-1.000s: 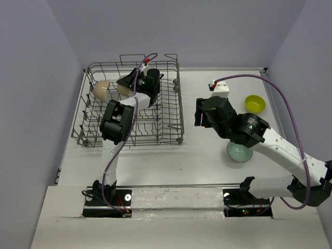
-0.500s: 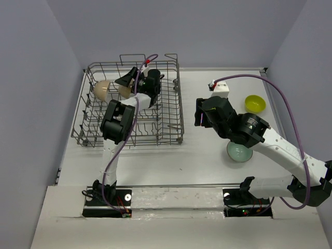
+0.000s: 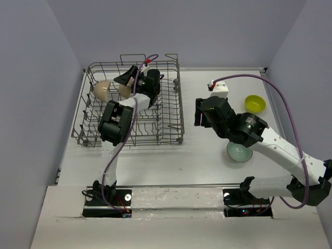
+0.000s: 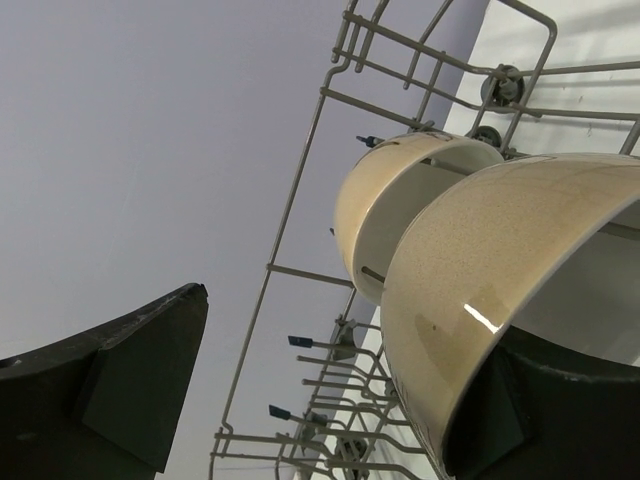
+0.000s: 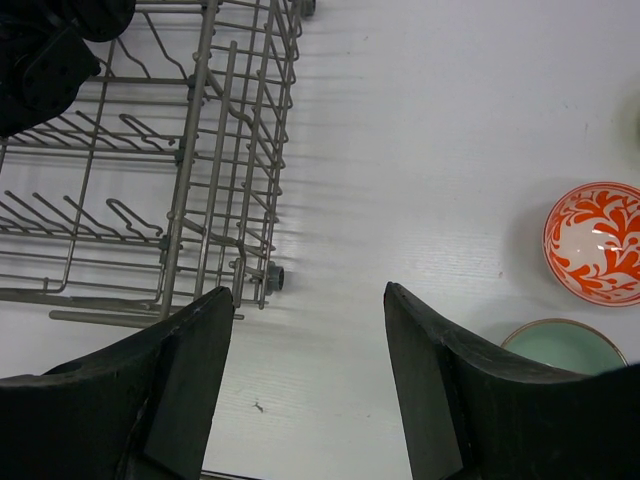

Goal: Load the bowls into the dish rack

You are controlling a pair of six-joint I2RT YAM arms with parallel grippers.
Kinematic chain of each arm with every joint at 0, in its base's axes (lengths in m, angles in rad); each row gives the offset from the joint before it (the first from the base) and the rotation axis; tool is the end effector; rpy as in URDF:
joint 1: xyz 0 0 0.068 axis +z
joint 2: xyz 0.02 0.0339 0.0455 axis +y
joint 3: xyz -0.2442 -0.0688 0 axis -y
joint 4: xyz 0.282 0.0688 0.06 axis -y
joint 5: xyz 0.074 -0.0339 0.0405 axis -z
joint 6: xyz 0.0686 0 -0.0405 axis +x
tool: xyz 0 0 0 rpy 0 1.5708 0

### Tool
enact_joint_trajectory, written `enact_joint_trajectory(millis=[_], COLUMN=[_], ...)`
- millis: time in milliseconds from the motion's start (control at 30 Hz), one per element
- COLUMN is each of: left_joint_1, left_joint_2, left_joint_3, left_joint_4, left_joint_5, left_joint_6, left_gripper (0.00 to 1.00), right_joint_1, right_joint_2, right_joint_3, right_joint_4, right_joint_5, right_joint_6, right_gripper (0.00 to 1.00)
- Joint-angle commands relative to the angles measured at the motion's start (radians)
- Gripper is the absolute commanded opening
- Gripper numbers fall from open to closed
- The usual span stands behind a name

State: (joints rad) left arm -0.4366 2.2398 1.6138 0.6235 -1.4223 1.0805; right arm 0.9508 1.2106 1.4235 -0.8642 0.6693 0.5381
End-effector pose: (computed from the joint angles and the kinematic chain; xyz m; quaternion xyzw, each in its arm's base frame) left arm 0.4993 -0.1581 0.1882 0.0344 0.7064 0.6077 0.3613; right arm 0.2081 0.2182 0.3828 -0.0308 0.8584 0.0675 0.5077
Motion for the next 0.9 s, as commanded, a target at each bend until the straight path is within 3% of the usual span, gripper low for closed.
enact_joint_trajectory(millis=[0, 633, 733, 867], left_joint_1=[-0.057, -0.131, -0.136, -0.154], left_joint_2=[-0.123, -0.216, -0.246, -0.304], left_joint_3=[-0.025, -0.071, -0.061, 0.015], left_joint_4=[0.058, -0.076, -0.139, -0.401], left_joint_5=[0.02, 0.092, 0.109, 0.163], left_joint_6=[-0.037, -0.163, -0.218, -0.438], left_gripper=[0.99, 0.99, 0.99, 0.99], right_joint_1=[0.009, 0.009, 0.009, 0.009], right_joint_2=[0.012, 0.02, 0.021, 0.023], right_joint_3=[0.032, 0.04, 0.041, 0.054], right_joint_4=[-0.004, -0.016, -0.016, -0.027], right_joint_5=[0.041, 0.061, 0.061, 0.079], right_joint_6=[-0.01, -0.007, -0.007, -0.004], right_gripper=[0.68, 0.68, 0.68, 0.69])
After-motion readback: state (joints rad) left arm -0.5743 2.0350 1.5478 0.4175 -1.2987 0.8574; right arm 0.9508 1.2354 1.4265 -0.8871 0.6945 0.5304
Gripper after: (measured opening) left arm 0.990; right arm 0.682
